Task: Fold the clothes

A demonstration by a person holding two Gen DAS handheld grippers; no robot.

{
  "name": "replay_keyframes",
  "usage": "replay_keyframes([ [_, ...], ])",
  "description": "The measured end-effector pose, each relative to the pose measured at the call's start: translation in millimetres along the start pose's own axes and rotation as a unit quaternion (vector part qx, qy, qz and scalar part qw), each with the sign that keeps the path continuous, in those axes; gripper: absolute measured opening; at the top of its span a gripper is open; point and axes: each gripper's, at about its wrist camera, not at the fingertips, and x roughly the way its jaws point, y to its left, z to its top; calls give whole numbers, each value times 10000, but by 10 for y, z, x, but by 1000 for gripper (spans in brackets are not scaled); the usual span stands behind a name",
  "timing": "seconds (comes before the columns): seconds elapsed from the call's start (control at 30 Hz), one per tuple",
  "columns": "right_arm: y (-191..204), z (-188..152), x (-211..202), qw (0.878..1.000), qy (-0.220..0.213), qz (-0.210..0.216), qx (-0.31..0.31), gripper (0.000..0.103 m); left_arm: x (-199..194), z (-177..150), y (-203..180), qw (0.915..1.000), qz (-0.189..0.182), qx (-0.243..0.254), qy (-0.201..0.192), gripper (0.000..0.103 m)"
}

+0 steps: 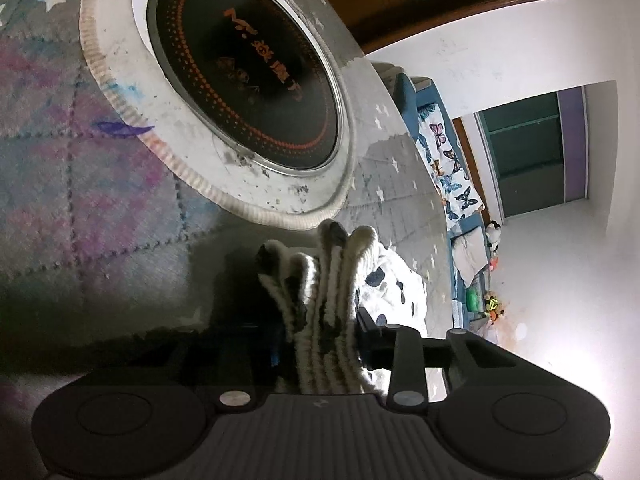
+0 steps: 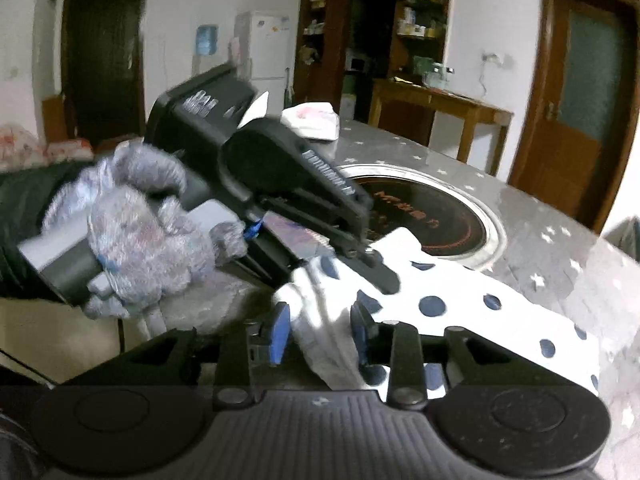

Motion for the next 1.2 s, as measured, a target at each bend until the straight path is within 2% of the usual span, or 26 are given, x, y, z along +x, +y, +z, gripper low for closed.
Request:
replay_keyframes([
  [0.13, -380, 50, -156, 9981, -89, -185, 579, 32, 1, -3, -6, 10000, 17, 73, 0, 36],
  [0.3, -865, 130, -94, 9912, -55, -585, 1189, 32, 3, -24, -23, 9999, 43, 155, -42, 36],
  [0.57, -1388, 26, 433, 9832, 369, -932, 1528, 32, 1, -7, -5, 9999, 20, 120, -33, 36],
  [0.9, -2001, -284, 241, 9590, 432, -1855, 2100, 34, 9, 21, 3, 9999, 6, 145, -33, 36],
  [1.0, -2054, -376, 80, 9543, 316, -1875, 2305, 34, 6, 20, -5, 9999, 25, 166, -36, 36],
  [1.2, -2008, -678, -104, 9463, 229, -1488, 2862, 35, 8, 14, -44, 9995, 105, 295, -50, 36],
])
